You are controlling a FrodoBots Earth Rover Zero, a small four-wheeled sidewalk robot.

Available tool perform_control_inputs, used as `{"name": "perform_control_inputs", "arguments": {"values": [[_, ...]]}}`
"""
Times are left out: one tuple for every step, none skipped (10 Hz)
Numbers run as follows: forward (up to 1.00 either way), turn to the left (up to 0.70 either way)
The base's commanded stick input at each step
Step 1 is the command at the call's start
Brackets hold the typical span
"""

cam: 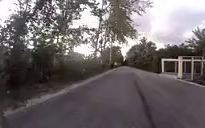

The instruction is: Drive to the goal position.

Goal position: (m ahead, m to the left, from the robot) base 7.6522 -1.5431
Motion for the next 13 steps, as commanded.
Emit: {"name": "perform_control_inputs", "arguments": {"values": [[0.70,-0.21],[0.70,-0.12],[0.70,-0.03],[0.70,0.00],[0.70,0.00],[0.70,0.00],[0.70,0.00],[0.70,0.00],[0.70,0.00],[0.70,-0.01],[0.70,-0.04],[0.70,-0.06],[0.70,-0.24]]}}
